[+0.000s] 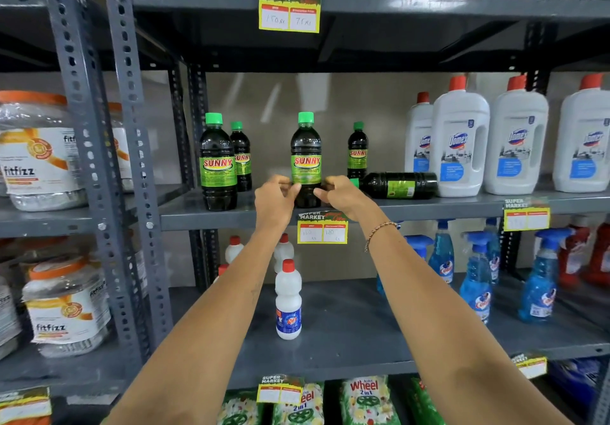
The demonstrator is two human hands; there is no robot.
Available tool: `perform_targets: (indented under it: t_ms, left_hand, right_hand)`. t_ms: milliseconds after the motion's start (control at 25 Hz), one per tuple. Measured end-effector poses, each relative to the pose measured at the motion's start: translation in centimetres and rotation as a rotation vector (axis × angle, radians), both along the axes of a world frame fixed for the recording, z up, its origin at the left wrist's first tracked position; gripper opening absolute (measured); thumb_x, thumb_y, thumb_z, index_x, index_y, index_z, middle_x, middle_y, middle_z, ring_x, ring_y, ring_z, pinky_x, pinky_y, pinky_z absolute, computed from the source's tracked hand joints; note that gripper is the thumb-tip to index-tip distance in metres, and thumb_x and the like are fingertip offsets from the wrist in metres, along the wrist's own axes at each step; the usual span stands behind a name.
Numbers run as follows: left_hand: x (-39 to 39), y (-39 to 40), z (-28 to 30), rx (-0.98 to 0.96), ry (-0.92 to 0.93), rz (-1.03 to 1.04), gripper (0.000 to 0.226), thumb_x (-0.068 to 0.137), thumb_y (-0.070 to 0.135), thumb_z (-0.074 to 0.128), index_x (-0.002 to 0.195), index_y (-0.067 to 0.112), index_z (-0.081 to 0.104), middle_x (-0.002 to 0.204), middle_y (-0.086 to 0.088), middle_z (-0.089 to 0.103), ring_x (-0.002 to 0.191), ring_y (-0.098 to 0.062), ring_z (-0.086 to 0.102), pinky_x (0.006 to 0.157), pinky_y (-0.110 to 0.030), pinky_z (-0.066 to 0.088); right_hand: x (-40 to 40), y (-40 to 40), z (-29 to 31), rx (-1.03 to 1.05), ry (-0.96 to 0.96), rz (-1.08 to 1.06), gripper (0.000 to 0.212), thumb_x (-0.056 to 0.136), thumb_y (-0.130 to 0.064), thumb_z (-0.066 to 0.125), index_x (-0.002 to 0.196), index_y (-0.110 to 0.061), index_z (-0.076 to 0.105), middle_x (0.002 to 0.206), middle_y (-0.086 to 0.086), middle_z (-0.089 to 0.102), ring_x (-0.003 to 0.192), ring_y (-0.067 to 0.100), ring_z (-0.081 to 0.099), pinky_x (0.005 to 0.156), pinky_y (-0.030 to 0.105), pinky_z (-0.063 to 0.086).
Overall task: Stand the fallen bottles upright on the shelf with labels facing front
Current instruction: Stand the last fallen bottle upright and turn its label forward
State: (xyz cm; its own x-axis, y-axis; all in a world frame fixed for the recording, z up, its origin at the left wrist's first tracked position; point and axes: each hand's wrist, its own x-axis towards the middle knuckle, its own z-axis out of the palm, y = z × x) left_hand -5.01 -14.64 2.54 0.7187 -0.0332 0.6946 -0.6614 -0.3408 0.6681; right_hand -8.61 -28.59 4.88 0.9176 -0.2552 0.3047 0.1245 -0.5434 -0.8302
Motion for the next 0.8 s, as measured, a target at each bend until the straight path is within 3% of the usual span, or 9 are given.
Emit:
perform_targets:
  t_ms: [120,280,440,520,600,800]
  left_hand:
    - [-1.4,-1.2,-0.8,0.057,-0.346,0.084,0.025,0.098,0.025,0.044,0.087,0.007,0.057,0.083,-0.005,0.059,0.078,-0.018,0.05,0.068,-0.027,0.04]
    - [-2.7,-5.2,-1.7,0.257,-0.569,0.11,0.027,0.098,0.024,0.038,0.083,0.01,0.055,0.081,-0.005,0.057,0.076,-0.022,0.049,0.067,-0.033,0.039]
    - [-1.4,-10.0,-3.8,0.468,-0.596,0.306,0.027,0.096,0.029,0.039,0.1,0.011,0.06,0.1,-0.005,0.063,0.09,-0.024,0.057,0.081,-0.037,0.043]
    - [-0.5,-11.3,-4.9,0.531,-0.603,0.375,0.032,0.097,0.03,0.039,0.108,0.009,0.061,0.109,-0.007,0.065,0.102,-0.027,0.058,0.096,-0.043,0.042]
    - [-0.2,-12.6,-6.1,0.549,-0.616,0.432,0.034,0.097,0.031,0.04,0.107,0.008,0.063,0.109,-0.007,0.067,0.105,-0.027,0.059,0.105,-0.046,0.037]
    - [-0.6,-14.7,-7.7,0.544,-0.575,0.493,0.036,0.098,0.033,0.036,0.108,0.008,0.061,0.105,-0.007,0.066,0.101,-0.027,0.058,0.107,-0.043,0.03]
  right_hand:
    - [-0.4,-1.0,0.0,-0.042,-0.131,-0.206,0.036,0.094,-0.009,0.054,0.128,0.0,0.058,0.129,0.013,0.063,0.122,0.025,0.057,0.105,0.03,0.041]
    - [-1.3,-3.7,0.2,-0.137,-0.302,-0.385,0.026,0.09,-0.004,0.055,0.111,-0.003,0.072,0.116,0.013,0.072,0.11,0.023,0.066,0.086,0.007,0.037]
    - [-3.1,-8.8,1.5,-0.246,-0.329,-0.422,0.027,0.091,0.0,0.054,0.113,-0.002,0.07,0.118,0.014,0.071,0.112,0.024,0.066,0.096,0.018,0.043]
    - [-3.5,-11.0,2.6,-0.386,-0.217,-0.371,0.035,0.091,-0.007,0.059,0.126,-0.003,0.061,0.131,0.013,0.063,0.123,0.024,0.059,0.101,0.018,0.038]
    - [-3.6,-13.1,3.6,-0.565,-0.072,-0.294,0.054,0.089,-0.018,0.064,0.139,-0.004,0.047,0.146,0.013,0.049,0.135,0.027,0.046,0.11,0.028,0.032]
    - [-3.0,-17.7,3.7,-0.742,0.185,-0.174,0.082,0.087,-0.026,0.067,0.152,-0.006,0.021,0.16,0.015,0.024,0.149,0.029,0.021,0.119,0.038,0.024]
